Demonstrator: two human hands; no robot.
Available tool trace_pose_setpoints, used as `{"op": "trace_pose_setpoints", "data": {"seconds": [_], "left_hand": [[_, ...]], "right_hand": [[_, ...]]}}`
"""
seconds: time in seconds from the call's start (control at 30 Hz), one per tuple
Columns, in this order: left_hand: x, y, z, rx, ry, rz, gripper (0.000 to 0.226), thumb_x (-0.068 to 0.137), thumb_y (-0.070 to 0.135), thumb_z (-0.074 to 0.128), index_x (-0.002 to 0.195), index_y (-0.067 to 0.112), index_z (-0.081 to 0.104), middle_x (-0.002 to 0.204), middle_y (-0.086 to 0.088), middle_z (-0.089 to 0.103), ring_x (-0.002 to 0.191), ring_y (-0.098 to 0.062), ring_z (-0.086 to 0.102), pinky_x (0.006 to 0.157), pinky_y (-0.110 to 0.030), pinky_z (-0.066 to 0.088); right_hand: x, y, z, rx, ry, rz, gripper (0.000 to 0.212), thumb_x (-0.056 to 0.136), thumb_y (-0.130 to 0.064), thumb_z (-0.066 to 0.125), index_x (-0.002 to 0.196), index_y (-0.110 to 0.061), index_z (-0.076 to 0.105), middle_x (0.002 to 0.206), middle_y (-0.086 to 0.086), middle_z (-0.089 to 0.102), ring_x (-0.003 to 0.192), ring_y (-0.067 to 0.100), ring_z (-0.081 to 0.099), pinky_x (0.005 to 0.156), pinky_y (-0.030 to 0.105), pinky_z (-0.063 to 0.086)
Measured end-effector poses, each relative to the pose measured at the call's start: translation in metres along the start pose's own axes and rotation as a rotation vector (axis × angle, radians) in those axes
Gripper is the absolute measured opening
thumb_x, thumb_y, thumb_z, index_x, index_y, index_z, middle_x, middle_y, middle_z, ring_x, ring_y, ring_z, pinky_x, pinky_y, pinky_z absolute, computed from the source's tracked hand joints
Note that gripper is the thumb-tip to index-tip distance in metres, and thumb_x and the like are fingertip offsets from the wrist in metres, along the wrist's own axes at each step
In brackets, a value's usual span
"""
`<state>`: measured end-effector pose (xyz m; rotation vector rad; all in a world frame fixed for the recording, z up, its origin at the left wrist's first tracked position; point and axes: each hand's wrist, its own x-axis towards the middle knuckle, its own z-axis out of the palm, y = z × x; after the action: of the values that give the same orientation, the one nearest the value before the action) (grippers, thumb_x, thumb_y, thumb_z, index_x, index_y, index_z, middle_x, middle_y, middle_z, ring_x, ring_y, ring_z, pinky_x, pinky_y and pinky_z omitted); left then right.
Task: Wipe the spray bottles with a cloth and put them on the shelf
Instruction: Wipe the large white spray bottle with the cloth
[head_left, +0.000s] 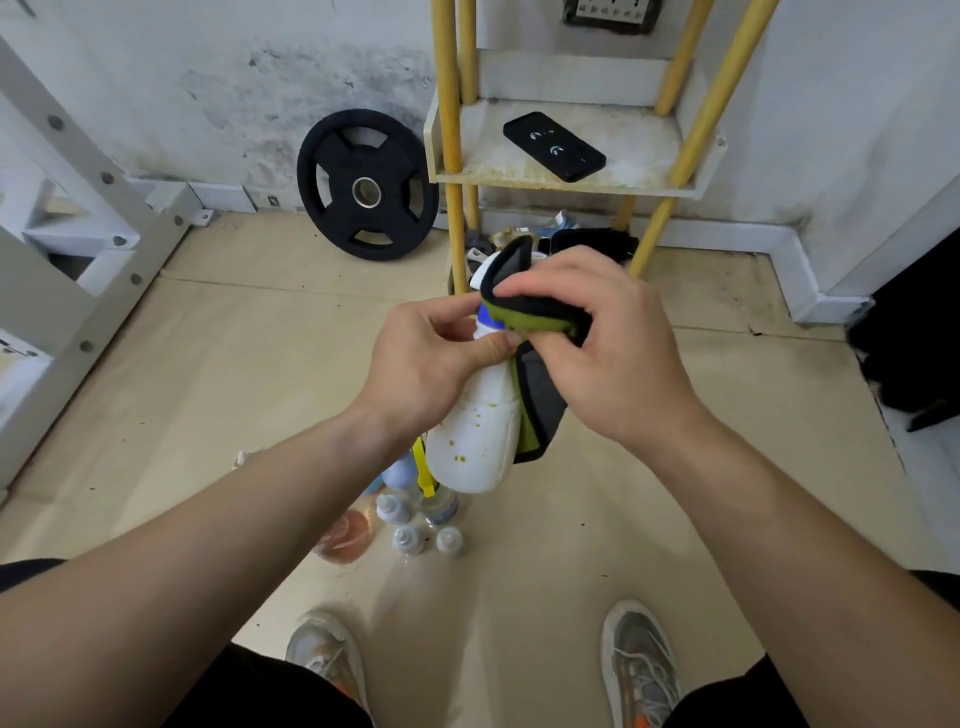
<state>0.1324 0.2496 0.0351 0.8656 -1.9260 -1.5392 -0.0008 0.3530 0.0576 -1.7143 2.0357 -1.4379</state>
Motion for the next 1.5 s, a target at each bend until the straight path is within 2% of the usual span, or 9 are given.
{"op": "trace_pose_setpoints", "data": {"seconds": [0.13, 0.27, 0.37, 0.47, 0.57, 0.7, 0.8, 1.13, 1.5], "left_hand": [[-0.001, 0.001, 0.001, 0.012, 0.015, -0.030, 0.022, 0.084, 0.033, 0.080, 0.106, 0.036, 0.078, 0.083, -0.004, 0.070, 0.075, -0.012, 0.062, 0.082, -0.038, 0.054], [0.000, 0.003, 0.001, 0.047, -0.043, -0.006, 0.022, 0.099, 0.022, 0.062, 0.099, 0.041, 0.073, 0.087, 0.015, 0.074, 0.082, 0.001, 0.062, 0.085, -0.021, 0.050], [0.001, 0.007, 0.000, 0.069, -0.091, 0.007, 0.030, 0.103, 0.012, 0.053, 0.114, 0.034, 0.071, 0.094, 0.024, 0.074, 0.090, 0.009, 0.063, 0.087, -0.013, 0.049], [0.001, 0.007, 0.001, 0.062, -0.119, -0.007, 0.029, 0.103, 0.006, 0.051, 0.118, 0.024, 0.069, 0.082, 0.031, 0.070, 0.080, 0.017, 0.060, 0.075, -0.003, 0.042], [-0.001, 0.005, 0.002, 0.050, -0.134, -0.069, 0.022, 0.102, 0.005, 0.052, 0.112, 0.019, 0.066, 0.077, 0.024, 0.071, 0.075, 0.011, 0.062, 0.072, -0.008, 0.043], [0.002, 0.001, 0.002, 0.022, -0.122, -0.127, 0.024, 0.096, 0.022, 0.062, 0.118, 0.013, 0.063, 0.112, -0.010, 0.072, 0.105, -0.023, 0.068, 0.095, -0.037, 0.053], [0.005, 0.005, 0.000, 0.013, -0.081, -0.122, 0.035, 0.086, 0.035, 0.061, 0.116, 0.017, 0.065, 0.114, -0.011, 0.071, 0.109, -0.026, 0.067, 0.095, -0.037, 0.051], [0.002, 0.010, -0.001, -0.097, 0.049, -0.164, 0.016, 0.096, 0.020, 0.067, 0.102, 0.009, 0.077, 0.098, -0.012, 0.077, 0.086, -0.017, 0.071, 0.090, -0.039, 0.057], [-0.002, 0.018, 0.009, -0.252, 0.129, -0.267, 0.016, 0.093, 0.021, 0.072, 0.100, 0.008, 0.078, 0.089, -0.005, 0.079, 0.076, -0.011, 0.074, 0.065, -0.017, 0.055]], "right_hand": [[0.003, 0.010, 0.000, 0.047, 0.027, 0.124, 0.037, 0.084, 0.001, 0.065, 0.109, -0.023, 0.076, 0.107, -0.009, 0.067, 0.106, 0.005, 0.063, 0.093, 0.022, 0.049], [0.003, 0.013, 0.001, 0.217, 0.090, 0.310, 0.037, 0.089, -0.001, 0.069, 0.106, -0.034, 0.073, 0.108, -0.016, 0.072, 0.107, 0.001, 0.065, 0.096, 0.026, 0.053], [0.004, 0.016, -0.001, 0.337, 0.133, 0.373, 0.036, 0.090, -0.001, 0.069, 0.105, -0.033, 0.073, 0.106, -0.017, 0.073, 0.106, 0.003, 0.067, 0.097, 0.031, 0.055], [0.003, 0.019, 0.002, 0.433, 0.139, 0.420, 0.036, 0.090, -0.001, 0.069, 0.105, -0.032, 0.074, 0.107, -0.010, 0.075, 0.107, 0.009, 0.069, 0.099, 0.037, 0.056], [0.000, 0.022, 0.008, 0.563, 0.153, 0.506, 0.035, 0.090, -0.001, 0.069, 0.103, -0.033, 0.076, 0.109, -0.003, 0.076, 0.107, 0.016, 0.071, 0.099, 0.041, 0.057], [0.000, 0.024, 0.011, 0.719, 0.155, 0.618, 0.030, 0.092, -0.001, 0.067, 0.114, -0.020, 0.074, 0.111, 0.007, 0.076, 0.105, 0.023, 0.072, 0.092, 0.038, 0.058], [0.000, 0.021, 0.010, 0.761, 0.149, 0.661, 0.028, 0.093, -0.003, 0.067, 0.120, -0.012, 0.072, 0.110, 0.009, 0.076, 0.104, 0.025, 0.073, 0.092, 0.039, 0.059], [-0.006, 0.008, 0.018, 0.482, 0.169, 0.544, 0.028, 0.089, -0.006, 0.073, 0.103, -0.030, 0.075, 0.101, -0.006, 0.078, 0.100, 0.013, 0.073, 0.094, 0.041, 0.059], [-0.011, -0.005, 0.028, 0.171, 0.341, 0.436, 0.018, 0.087, -0.017, 0.075, 0.103, -0.024, 0.078, 0.077, -0.028, 0.068, 0.078, -0.008, 0.065, 0.070, 0.010, 0.048]]}}
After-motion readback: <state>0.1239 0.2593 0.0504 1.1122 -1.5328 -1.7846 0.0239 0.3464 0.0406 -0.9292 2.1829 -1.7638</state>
